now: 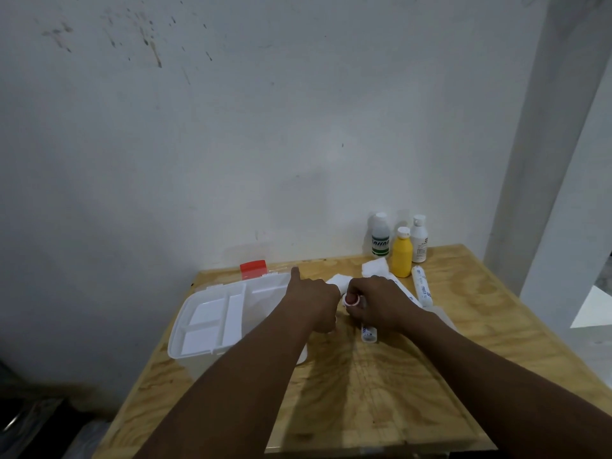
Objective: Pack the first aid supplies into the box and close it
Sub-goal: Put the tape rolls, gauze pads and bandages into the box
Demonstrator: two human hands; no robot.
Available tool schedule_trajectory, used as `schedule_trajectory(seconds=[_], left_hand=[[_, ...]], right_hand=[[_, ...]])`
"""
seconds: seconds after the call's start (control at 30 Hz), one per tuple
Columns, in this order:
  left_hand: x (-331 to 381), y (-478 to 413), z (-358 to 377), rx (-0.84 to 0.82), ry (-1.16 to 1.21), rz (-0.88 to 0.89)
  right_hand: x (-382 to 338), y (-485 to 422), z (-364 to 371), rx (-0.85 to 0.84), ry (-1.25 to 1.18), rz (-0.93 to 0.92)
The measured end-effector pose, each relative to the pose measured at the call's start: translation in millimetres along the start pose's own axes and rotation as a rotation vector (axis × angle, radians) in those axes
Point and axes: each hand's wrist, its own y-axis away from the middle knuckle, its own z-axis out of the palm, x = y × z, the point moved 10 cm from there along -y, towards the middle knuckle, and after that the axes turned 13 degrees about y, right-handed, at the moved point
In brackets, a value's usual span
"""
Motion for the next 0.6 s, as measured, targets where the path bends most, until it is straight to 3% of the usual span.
schedule_trajectory(seconds=[0.47, 0.6], left_hand=[[-2.7, -3.9, 0.2, 0.038, 0.034, 0.011], [-1.9, -2.1, -4.5, 0.028, 0.044, 0.010]], right_hand=[[2.6, -2.7, 3.9, -0.113, 0.089, -0.013], [1.9, -3.1, -4.3, -0.063, 0.168, -0.024]])
